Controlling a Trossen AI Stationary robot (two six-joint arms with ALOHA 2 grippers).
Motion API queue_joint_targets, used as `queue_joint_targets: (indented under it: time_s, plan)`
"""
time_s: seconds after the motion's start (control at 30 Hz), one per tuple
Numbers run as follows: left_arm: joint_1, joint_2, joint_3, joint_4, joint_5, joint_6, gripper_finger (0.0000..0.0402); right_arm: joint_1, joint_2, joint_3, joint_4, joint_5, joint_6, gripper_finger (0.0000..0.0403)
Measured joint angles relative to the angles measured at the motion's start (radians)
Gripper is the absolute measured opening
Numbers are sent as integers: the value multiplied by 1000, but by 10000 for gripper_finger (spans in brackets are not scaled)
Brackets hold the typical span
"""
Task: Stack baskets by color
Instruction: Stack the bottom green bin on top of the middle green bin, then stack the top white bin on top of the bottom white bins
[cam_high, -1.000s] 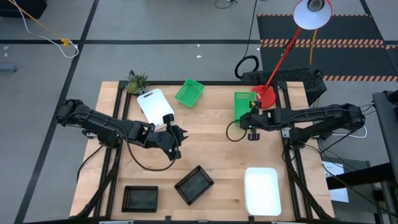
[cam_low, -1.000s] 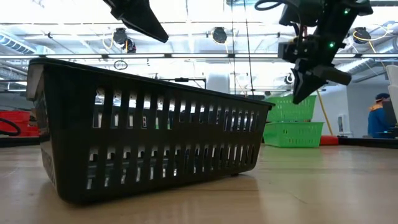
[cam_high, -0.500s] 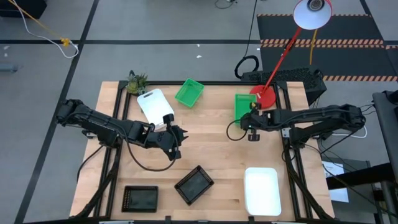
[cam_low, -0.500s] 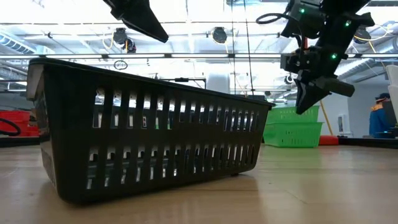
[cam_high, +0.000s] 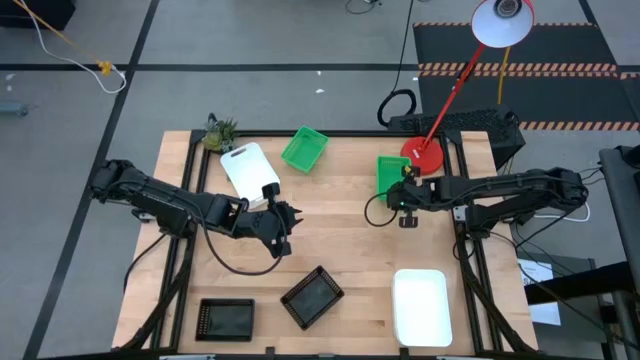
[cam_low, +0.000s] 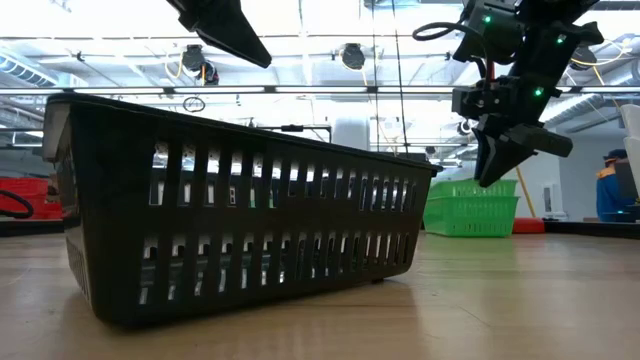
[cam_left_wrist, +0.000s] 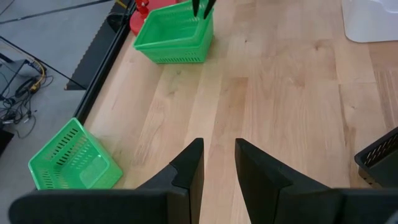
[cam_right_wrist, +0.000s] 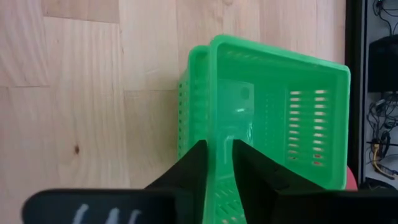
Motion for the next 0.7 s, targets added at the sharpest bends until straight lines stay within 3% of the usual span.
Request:
queue_joint_targets:
  time_s: [0.37, 0.7]
  plan:
    - [0, 0, 0, 8, 0, 0, 93, 45, -100, 0, 0, 0, 85, 127]
    - [54, 0, 0, 30, -3, -62, 93, 221, -240, 0, 22, -2, 286, 148]
